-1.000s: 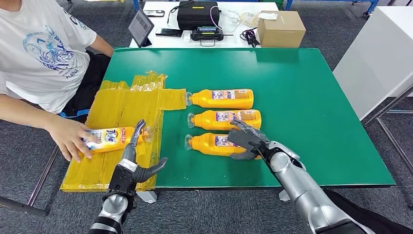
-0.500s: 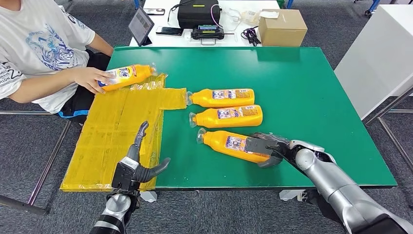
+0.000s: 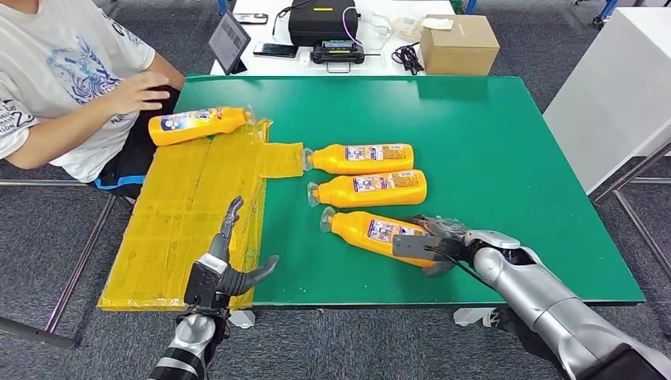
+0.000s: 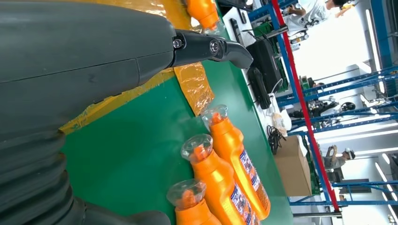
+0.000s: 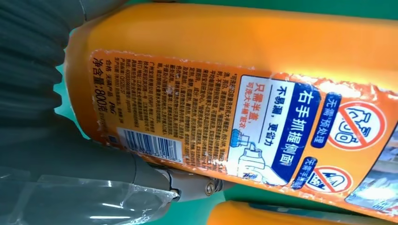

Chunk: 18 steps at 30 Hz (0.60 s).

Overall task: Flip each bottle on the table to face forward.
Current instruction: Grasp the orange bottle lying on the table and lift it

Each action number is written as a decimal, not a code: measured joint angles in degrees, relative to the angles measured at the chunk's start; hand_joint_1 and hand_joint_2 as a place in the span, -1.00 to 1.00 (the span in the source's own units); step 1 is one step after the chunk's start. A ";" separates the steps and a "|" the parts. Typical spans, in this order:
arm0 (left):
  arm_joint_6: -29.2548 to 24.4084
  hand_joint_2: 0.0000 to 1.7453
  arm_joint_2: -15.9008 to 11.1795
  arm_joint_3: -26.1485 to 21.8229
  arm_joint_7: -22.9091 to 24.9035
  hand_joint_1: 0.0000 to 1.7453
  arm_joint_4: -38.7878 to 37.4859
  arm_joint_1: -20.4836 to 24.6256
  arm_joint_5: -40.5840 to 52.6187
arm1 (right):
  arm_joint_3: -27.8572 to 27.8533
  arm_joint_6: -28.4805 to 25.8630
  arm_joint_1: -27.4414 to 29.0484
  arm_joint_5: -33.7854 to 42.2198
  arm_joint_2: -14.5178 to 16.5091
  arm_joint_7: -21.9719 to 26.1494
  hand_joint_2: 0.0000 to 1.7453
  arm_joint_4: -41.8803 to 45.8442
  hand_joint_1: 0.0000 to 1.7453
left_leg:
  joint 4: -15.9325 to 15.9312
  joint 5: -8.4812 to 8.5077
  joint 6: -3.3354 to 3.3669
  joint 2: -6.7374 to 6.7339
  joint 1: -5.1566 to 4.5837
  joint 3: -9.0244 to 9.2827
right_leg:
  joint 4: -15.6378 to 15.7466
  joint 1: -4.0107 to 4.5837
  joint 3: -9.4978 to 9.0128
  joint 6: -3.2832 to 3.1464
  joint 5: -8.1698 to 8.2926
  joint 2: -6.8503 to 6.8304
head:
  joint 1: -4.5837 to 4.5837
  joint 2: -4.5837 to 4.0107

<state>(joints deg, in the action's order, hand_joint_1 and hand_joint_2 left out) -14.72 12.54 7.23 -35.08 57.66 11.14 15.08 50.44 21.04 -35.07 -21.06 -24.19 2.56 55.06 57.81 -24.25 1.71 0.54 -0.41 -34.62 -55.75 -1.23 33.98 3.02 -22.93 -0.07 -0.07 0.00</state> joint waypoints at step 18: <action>1.19 1.00 0.19 0.00 0.13 -1.00 -1.46 -0.01 -0.17 | 2.58 -3.16 0.04 -2.74 1.58 0.63 1.00 -1.83 1.00 | 0.00 -0.01 -0.01 -0.08 0.01 0.16 | 0.01 0.02 -0.09 0.00 0.00 0.02 | 0.00 0.00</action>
<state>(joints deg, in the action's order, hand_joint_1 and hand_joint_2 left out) -13.53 12.73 7.23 -34.95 56.20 11.13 14.91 53.03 17.87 -35.03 -23.81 -22.61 3.19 53.23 57.81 -24.26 1.70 0.46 -0.40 -34.46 -55.75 -1.21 33.89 3.02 -22.93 -0.05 -0.07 0.00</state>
